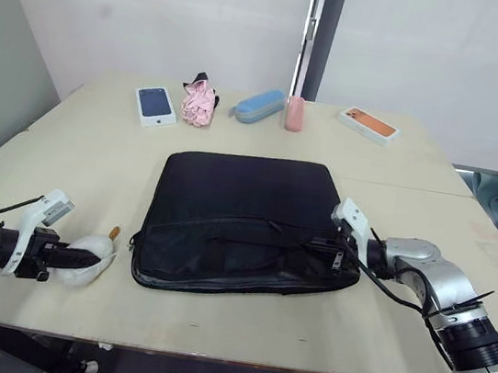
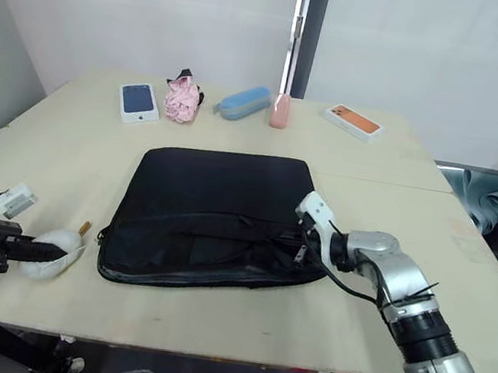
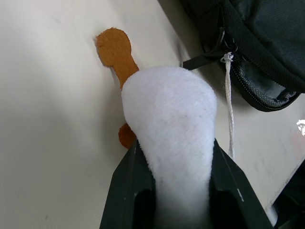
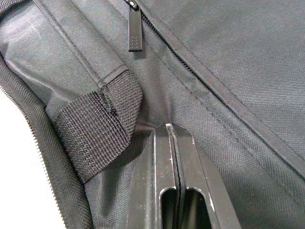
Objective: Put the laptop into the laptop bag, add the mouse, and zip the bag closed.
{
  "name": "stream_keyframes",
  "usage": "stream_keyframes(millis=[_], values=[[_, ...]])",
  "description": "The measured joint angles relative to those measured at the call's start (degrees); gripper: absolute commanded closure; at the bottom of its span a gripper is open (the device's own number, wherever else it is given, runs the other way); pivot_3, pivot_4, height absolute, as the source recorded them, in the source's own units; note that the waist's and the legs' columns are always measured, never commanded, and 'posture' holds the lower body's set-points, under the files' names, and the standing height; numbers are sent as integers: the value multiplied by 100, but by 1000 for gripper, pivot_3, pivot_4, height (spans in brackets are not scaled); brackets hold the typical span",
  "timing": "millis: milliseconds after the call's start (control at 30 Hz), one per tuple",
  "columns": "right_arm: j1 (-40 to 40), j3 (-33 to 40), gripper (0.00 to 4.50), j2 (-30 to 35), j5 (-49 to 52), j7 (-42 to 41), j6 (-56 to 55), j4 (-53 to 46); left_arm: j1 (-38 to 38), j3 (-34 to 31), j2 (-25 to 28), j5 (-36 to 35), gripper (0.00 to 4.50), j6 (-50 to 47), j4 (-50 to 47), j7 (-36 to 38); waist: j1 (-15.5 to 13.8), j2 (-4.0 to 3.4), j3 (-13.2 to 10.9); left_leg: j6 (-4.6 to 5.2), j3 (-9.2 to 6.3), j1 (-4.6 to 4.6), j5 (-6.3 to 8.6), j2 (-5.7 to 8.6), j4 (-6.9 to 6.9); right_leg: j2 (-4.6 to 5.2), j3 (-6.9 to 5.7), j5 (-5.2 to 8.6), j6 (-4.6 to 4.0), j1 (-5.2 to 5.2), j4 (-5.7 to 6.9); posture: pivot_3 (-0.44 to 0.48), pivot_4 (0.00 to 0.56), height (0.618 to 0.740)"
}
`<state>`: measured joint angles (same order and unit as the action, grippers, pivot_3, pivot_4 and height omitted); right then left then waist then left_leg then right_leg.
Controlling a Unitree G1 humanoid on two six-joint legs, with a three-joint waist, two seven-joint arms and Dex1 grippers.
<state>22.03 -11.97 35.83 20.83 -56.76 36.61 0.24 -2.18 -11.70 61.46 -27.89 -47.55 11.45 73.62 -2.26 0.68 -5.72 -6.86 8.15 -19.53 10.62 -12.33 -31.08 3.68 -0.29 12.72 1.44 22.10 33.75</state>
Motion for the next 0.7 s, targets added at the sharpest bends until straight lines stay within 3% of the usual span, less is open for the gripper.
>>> stream_keyframes(millis=[267,467,533,567,700], values=[[-14,-10,4500,-3,-64,54,0,-36,-494,-39,-750,-344,3614,-623,-188,-721,-20,2,1,0,17,37,0,1,15,-1,16,-1,-1,-16,8,0,150,740],[-229,532,4500,-248,485,101,446,-404,-1014,-45,-756,-342,3614,-704,86,-944,-1,14,-43,-9,24,5,-5,-6,20,-13,23,0,0,32,7,0,150,740],[-228,648,4500,-310,683,87,572,-496,-1141,-44,-756,-340,3614,-704,147,-952,26,8,-49,-13,25,-58,-10,-8,19,-19,24,-3,0,95,10,0,150,740],[-221,662,4500,-314,754,72,619,-532,-1187,-39,-757,-340,3614,-703,186,-952,28,-4,-60,18,26,-70,-36,-12,19,-26,24,-6,1,108,14,0,150,740],[-45,563,4500,-392,788,35,668,-539,-1498,22,-809,-288,3614,-642,466,-978,-8,-13,-91,-17,15,-71,-42,-44,20,-51,1,-11,18,108,25,0,150,740]])
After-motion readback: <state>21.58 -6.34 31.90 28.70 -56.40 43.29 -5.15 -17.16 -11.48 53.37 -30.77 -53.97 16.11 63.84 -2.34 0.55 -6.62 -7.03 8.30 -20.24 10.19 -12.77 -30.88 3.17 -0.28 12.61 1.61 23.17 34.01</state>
